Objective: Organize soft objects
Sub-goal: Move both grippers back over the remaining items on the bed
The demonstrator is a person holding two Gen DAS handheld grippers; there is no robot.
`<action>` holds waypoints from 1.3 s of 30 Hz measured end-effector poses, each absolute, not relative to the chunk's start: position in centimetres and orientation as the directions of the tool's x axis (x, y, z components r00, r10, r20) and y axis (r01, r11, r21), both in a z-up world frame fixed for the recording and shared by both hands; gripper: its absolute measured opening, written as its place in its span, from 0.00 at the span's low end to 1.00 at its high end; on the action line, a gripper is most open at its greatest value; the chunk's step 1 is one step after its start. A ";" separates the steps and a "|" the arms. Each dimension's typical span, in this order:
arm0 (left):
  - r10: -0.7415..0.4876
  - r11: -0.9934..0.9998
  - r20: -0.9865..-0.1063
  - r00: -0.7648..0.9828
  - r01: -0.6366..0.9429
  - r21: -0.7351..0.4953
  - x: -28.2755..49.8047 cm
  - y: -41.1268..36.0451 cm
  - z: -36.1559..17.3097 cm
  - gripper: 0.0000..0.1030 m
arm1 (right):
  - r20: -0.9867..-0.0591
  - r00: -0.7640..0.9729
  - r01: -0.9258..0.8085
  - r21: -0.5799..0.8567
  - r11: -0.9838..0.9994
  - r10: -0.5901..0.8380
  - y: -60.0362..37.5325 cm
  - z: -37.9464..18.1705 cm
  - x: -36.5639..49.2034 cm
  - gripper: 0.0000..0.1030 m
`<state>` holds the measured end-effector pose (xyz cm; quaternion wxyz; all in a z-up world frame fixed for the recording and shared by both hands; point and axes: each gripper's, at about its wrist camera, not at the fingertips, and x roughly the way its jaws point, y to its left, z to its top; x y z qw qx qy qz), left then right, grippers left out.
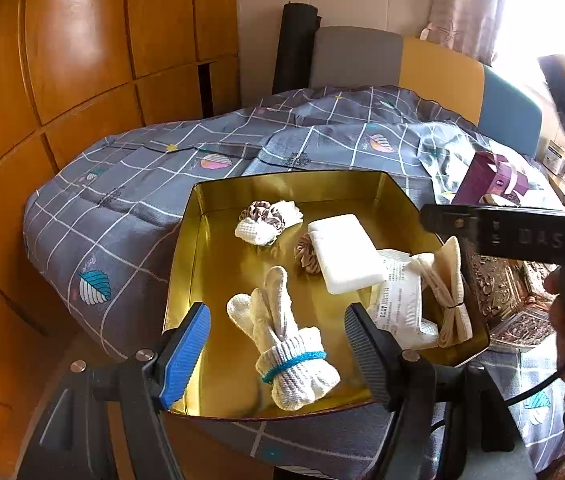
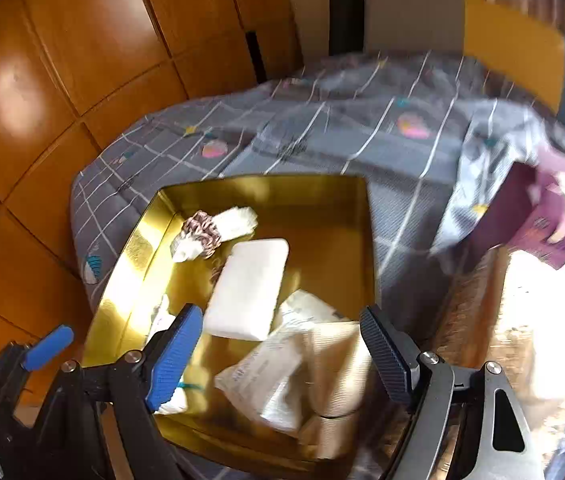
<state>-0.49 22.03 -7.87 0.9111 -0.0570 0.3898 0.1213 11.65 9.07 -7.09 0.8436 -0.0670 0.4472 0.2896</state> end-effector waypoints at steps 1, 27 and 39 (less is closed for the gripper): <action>0.178 0.965 -0.722 0.668 -0.263 -0.006 -0.5 21.9 -7.8 0.69 | -0.781 0.459 -0.553 0.122 0.824 0.424 8.8 -6.7 11.2 0.79; 0.154 0.988 -0.661 0.735 -0.119 0.098 0.1 16.0 -4.3 0.69 | -0.595 0.787 -0.228 -0.030 0.973 0.166 -13.0 -0.1 10.5 0.85; 0.074 0.985 -0.644 0.762 0.045 0.167 2.4 9.4 -2.0 0.69 | -0.621 0.775 0.113 -0.039 0.993 -0.112 -28.1 -2.8 12.7 0.85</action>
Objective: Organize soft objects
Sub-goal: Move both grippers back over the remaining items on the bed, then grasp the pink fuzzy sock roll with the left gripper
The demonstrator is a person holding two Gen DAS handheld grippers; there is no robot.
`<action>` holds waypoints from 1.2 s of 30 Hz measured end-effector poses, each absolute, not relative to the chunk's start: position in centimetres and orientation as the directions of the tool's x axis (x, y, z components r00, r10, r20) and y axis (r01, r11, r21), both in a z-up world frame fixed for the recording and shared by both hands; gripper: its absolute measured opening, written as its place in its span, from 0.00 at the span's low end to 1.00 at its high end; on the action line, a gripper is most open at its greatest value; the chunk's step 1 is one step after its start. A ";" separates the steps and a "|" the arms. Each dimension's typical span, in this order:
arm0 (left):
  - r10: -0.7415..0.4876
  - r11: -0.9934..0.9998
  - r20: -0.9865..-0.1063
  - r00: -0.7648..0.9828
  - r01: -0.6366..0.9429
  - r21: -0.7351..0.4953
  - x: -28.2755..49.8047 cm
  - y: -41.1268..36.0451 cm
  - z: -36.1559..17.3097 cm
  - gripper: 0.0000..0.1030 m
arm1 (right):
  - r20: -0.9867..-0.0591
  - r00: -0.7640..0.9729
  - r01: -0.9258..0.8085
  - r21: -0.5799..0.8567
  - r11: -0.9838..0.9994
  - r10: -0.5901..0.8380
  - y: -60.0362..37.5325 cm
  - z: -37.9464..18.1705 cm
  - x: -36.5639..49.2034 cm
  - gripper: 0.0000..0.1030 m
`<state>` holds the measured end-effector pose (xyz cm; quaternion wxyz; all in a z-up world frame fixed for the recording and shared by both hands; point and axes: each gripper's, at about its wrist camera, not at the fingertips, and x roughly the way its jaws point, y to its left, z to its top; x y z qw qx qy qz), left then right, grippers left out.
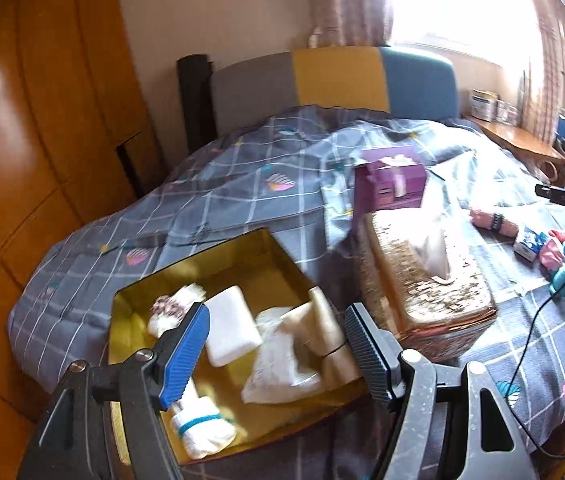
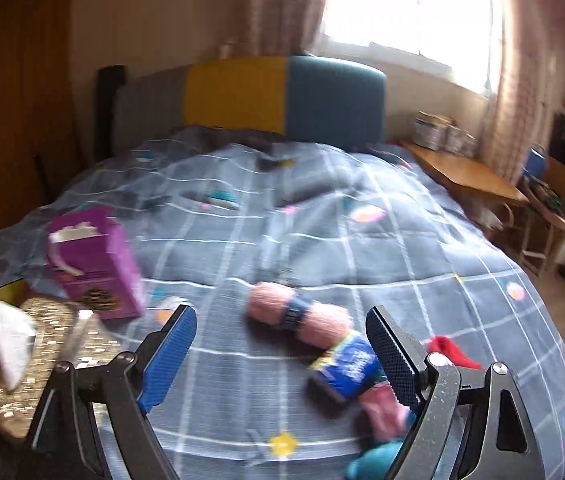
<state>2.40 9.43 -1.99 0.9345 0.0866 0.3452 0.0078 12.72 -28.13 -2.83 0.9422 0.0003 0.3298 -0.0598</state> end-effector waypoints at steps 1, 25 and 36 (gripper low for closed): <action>0.068 0.983 -0.645 0.762 0.060 0.174 2.7 8.8 -1.9 0.69 | -0.630 0.765 0.142 -0.032 0.989 -0.130 -29.3 -3.3 12.9 0.85; -0.247 0.858 -0.806 0.539 0.508 0.077 14.7 -14.4 -1.4 0.76 | -0.748 0.659 0.478 0.336 0.811 -0.079 -42.2 -8.1 11.5 0.85; -0.068 0.590 -0.834 0.547 0.697 0.409 20.4 -28.3 -9.5 0.82 | -0.717 0.697 0.503 0.498 0.706 0.010 -44.8 -8.2 10.3 0.85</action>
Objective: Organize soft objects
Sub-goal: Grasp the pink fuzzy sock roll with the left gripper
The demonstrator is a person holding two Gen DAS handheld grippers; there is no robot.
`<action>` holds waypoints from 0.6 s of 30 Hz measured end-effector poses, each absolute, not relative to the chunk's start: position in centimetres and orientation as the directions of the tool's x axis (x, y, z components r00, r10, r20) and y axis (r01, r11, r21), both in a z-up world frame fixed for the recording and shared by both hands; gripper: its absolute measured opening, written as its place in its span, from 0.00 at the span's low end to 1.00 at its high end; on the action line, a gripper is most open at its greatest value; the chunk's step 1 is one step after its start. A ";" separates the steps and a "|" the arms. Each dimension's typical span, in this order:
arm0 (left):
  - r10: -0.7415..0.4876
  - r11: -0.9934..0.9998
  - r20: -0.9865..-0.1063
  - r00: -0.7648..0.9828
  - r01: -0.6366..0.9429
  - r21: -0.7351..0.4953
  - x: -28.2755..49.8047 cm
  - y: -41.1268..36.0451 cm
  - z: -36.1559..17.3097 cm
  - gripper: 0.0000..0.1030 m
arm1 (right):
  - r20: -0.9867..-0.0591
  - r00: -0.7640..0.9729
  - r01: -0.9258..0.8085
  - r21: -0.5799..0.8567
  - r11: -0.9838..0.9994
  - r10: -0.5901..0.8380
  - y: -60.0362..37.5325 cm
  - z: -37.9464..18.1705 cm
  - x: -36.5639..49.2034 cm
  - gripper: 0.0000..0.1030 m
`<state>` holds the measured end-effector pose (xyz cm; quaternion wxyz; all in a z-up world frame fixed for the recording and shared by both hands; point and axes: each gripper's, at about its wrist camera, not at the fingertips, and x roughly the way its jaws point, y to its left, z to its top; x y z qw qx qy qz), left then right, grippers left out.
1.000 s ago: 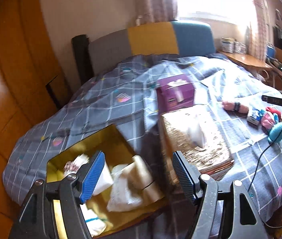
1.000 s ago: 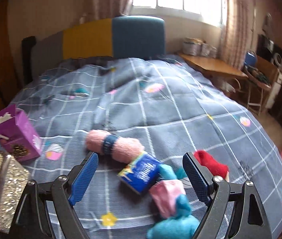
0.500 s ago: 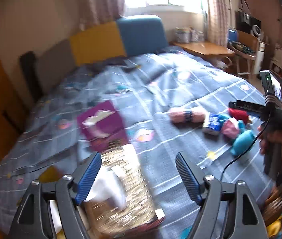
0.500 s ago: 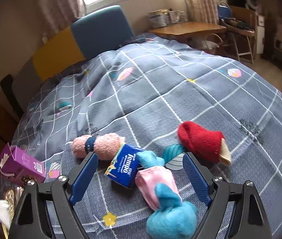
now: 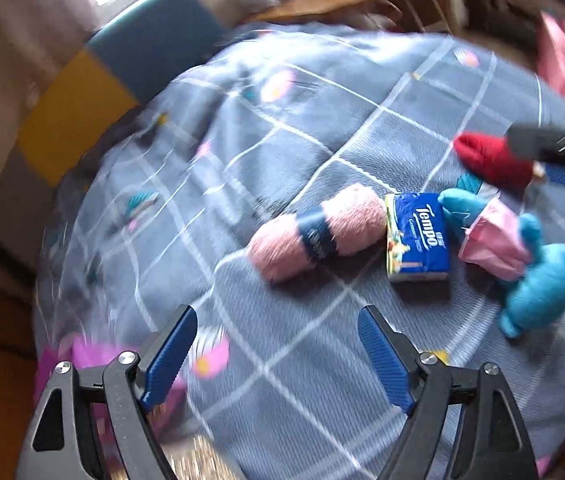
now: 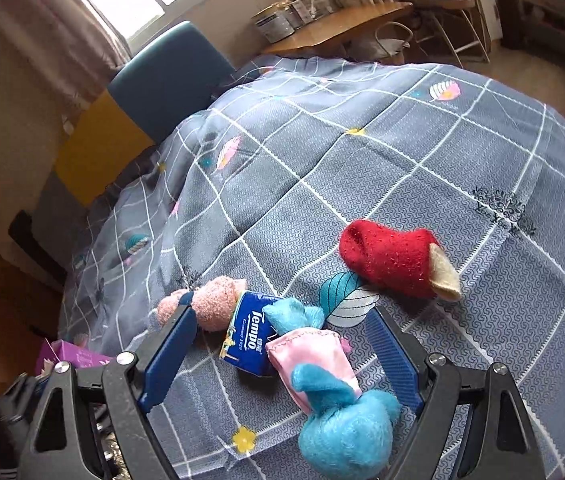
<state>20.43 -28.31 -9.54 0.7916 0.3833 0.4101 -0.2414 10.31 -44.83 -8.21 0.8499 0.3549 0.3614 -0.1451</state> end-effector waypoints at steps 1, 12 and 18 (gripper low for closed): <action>-0.070 0.557 -0.836 0.545 0.716 0.420 20.9 -29.2 -10.1 0.82 | -0.712 0.702 0.506 0.514 0.693 0.016 -45.1 -8.2 10.1 0.85; -0.068 0.298 -0.885 0.461 0.856 0.423 24.8 -33.9 -16.0 0.82 | -0.667 0.741 0.489 0.616 0.617 0.079 -46.5 -8.1 9.4 0.85; -0.129 0.355 -0.890 0.437 0.858 0.370 25.8 -33.4 -16.3 0.55 | -0.640 0.766 0.517 0.671 0.532 0.062 -48.3 -8.6 8.3 0.85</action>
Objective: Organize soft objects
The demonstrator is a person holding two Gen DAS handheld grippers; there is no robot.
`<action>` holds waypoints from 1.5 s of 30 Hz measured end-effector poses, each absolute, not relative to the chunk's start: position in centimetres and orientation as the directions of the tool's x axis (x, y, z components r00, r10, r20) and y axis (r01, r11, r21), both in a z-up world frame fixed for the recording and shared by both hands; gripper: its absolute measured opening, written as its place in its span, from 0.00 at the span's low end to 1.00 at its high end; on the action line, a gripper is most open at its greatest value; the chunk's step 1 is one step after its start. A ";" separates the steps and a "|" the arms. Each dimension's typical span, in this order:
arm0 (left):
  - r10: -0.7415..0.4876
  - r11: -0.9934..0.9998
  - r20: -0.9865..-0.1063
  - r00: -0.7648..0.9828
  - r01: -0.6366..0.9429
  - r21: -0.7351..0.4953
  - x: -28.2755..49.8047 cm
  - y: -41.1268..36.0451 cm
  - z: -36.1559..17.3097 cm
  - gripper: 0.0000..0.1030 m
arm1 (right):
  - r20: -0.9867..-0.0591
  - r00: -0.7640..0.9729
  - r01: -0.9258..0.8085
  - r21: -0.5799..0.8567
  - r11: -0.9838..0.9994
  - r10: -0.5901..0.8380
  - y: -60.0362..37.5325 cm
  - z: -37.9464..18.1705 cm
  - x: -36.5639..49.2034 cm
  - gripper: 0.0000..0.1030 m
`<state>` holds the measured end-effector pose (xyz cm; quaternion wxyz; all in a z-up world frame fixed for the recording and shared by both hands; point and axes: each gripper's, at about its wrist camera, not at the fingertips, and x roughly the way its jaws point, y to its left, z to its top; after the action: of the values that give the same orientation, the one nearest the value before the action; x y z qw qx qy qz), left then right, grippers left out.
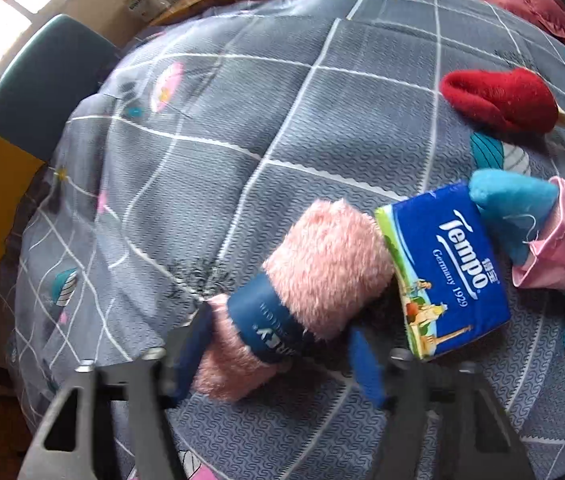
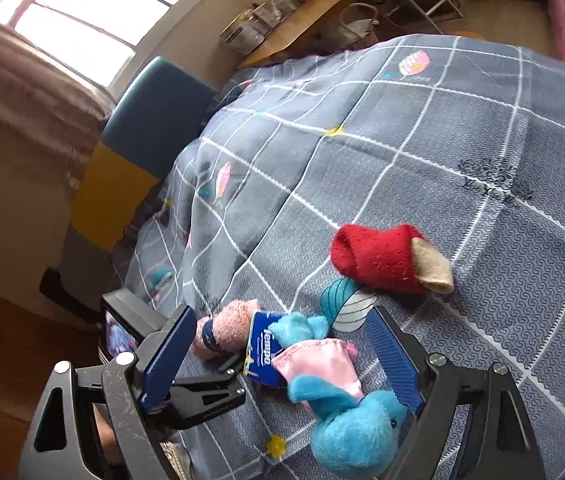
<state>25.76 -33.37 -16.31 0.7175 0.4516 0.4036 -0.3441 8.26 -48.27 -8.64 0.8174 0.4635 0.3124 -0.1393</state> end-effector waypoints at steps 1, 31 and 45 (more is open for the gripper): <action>-0.141 0.373 -0.896 0.422 0.861 0.347 25.9 -33.1 -15.9 0.50 | -0.635 0.771 0.523 0.676 0.519 0.049 -48.6 -8.6 8.0 0.85; -0.317 0.861 -0.834 0.451 0.505 -0.054 31.8 -21.3 1.2 0.47 | -0.958 0.288 0.427 0.146 0.892 0.019 -41.2 -14.5 13.8 0.45; -0.031 1.000 -0.769 0.638 0.019 -0.025 34.9 3.2 8.0 0.47 | -0.961 0.277 0.414 0.117 0.902 -0.002 -41.1 -15.8 14.7 0.49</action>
<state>34.88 3.16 7.96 0.9050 -0.0072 0.4251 -0.0137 14.71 -41.11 -15.78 0.7794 0.1758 0.5863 -0.1336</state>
